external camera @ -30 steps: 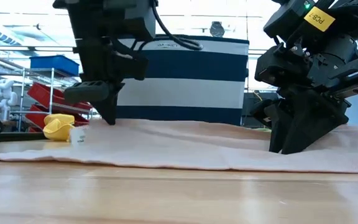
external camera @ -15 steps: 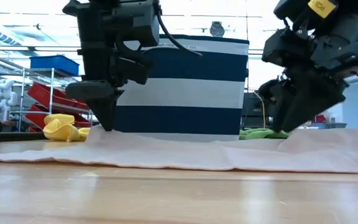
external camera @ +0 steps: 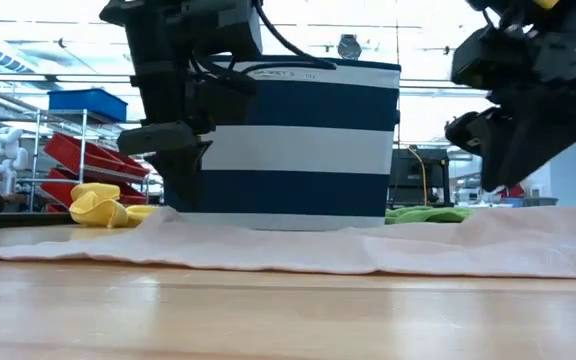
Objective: Fold towel
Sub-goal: Fold the brown towel
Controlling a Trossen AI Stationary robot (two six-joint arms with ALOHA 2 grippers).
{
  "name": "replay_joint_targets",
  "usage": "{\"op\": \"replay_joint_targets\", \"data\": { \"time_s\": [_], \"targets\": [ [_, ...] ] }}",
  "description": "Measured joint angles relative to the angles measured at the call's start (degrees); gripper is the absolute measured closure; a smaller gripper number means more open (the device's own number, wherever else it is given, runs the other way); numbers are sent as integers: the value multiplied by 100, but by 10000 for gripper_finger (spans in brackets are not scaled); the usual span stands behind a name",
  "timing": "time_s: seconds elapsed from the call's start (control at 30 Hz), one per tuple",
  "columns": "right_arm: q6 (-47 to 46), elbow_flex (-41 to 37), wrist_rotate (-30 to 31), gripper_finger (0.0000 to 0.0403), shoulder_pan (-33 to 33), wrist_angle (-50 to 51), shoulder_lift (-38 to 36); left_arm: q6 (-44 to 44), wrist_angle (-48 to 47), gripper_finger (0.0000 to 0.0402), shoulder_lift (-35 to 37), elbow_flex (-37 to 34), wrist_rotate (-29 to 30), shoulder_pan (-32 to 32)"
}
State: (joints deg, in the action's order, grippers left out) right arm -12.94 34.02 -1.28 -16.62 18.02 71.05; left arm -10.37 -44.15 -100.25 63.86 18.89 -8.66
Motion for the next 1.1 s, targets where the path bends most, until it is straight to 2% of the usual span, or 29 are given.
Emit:
{"op": "replay_joint_targets", "data": {
  "time_s": [0.2, 0.3, 0.4, 0.47, 0.6, 0.87, 1.1],
  "targets": [
    [-168, 0, -171, 303, -507, -113, 0, -87, -98, 339, -1, 0, 313, -11],
    [-446, 7, 284, 303, -684, 104, 0, -63, -65, 339, -1, 0, 167, -100],
    [-697, 7, 944, 303, -786, 608, 0, 83, 71, 339, -2, 0, -242, -238],
    [-896, 7, 1284, 303, -802, 894, 0, 181, 216, 339, -2, 0, -753, -334],
    [-1276, 7, 1616, 303, -788, 1339, 0, 181, 496, 339, -2, 0, -1509, -579],
    [-1762, 7, 1616, 303, -772, 1947, 0, 136, 874, 339, -2, 0, -1564, -1094],
    [-1974, -130, 1602, 303, -772, 1901, 0, -90, 908, 339, -101, 0, -1571, -1268]
  ]
}}
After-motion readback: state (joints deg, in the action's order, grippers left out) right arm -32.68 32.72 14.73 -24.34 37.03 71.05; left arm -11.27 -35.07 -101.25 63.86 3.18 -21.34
